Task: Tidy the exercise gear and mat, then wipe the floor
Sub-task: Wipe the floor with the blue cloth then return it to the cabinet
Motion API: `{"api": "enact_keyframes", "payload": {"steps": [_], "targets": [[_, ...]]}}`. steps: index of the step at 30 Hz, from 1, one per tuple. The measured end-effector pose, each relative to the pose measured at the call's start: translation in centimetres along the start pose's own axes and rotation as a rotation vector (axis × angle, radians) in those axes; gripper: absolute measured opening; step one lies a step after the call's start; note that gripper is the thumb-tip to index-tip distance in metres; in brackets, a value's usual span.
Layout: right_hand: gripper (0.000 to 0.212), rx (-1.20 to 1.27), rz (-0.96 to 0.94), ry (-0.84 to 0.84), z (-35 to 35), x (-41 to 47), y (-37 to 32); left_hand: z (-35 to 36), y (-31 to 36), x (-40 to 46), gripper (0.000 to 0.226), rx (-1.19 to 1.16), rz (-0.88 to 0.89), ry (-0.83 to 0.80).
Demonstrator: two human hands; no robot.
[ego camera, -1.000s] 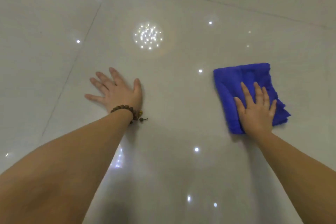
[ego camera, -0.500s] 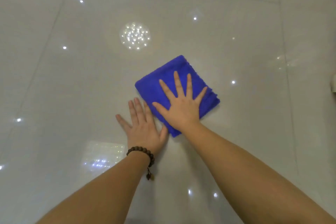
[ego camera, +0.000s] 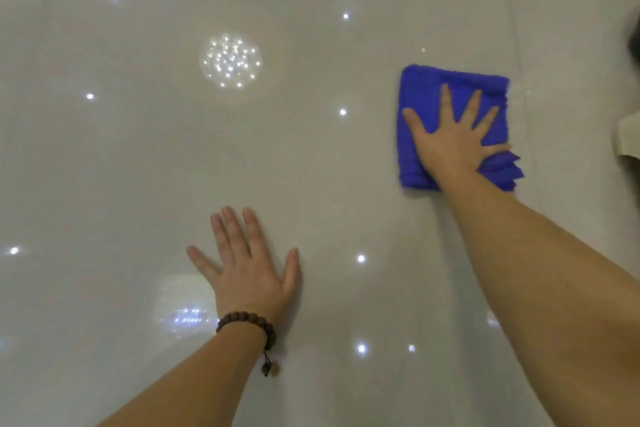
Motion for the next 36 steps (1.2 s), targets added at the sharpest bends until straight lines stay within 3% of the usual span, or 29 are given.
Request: {"api": "enact_keyframes", "payload": {"steps": [4,6,8,11,13,14,18,20,22,26,28,30,33,34,36], "targets": [[0.084,-0.155,-0.598,-0.034,5.7,-12.9,-9.1,0.1,-0.1,0.2,0.087,-0.002,-0.003,-0.006],[0.080,-0.171,-0.636,-0.022,5.1,-12.8,-5.9,-0.1,0.0,0.1,0.086,-0.001,-0.001,-0.006],[0.079,-0.175,-0.361,0.029,2.8,-8.1,1.6,-0.1,0.1,0.0,0.086,0.027,0.005,-0.014],[0.088,0.075,0.264,0.041,-1.5,-2.5,11.9,-0.1,0.0,0.0,0.086,0.022,0.000,-0.005],[0.090,0.130,0.381,0.072,-1.4,-3.5,10.8,-0.1,0.0,-0.1,0.086,0.025,-0.005,-0.005],[0.089,0.071,0.276,0.081,-0.2,-4.8,7.7,-0.1,0.0,-0.1,0.086,0.022,-0.006,-0.001],[0.083,-0.104,-0.524,-0.011,6.4,-16.0,-7.1,-0.2,0.0,-0.1,0.086,-0.008,-0.012,0.015],[0.079,-0.125,-0.620,0.014,6.4,-17.6,-6.9,-0.3,0.0,0.0,0.085,-0.018,-0.009,0.016],[0.077,-0.143,-0.449,0.088,4.8,-15.0,-0.9,-0.4,0.0,-0.2,0.084,0.004,-0.006,0.005],[0.083,0.035,0.256,0.096,1.1,-12.7,15.2,-0.7,0.2,-0.4,0.084,0.024,-0.006,-0.003],[0.081,0.069,0.430,0.136,1.7,-14.4,15.0,-0.6,0.2,-0.4,0.084,0.028,-0.009,-0.005],[0.079,0.025,0.290,0.154,3.8,-17.2,8.9,-0.8,0.2,-0.5,0.084,0.020,-0.008,-0.003],[0.075,-0.068,-0.242,0.098,6.5,-22.5,1.5,-0.9,0.2,-0.6,0.083,0.009,0.004,0.009],[0.074,-0.101,-0.326,0.073,6.5,-23.1,2.3,-1.0,0.2,-0.6,0.083,0.005,0.005,0.012],[0.075,-0.123,-0.244,0.085,5.5,-22.5,8.0,-1.0,0.3,-0.7,0.083,-0.001,0.003,0.016]]}}
Point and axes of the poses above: each hand's wrist, its own x-axis towards the middle knuckle, its own z-axis out of the palm, y = z × x, the point moved 4 cm from there along x, towards the middle knuckle, and after that the axes turned 9 degrees about -z, right-handed, at the moved point
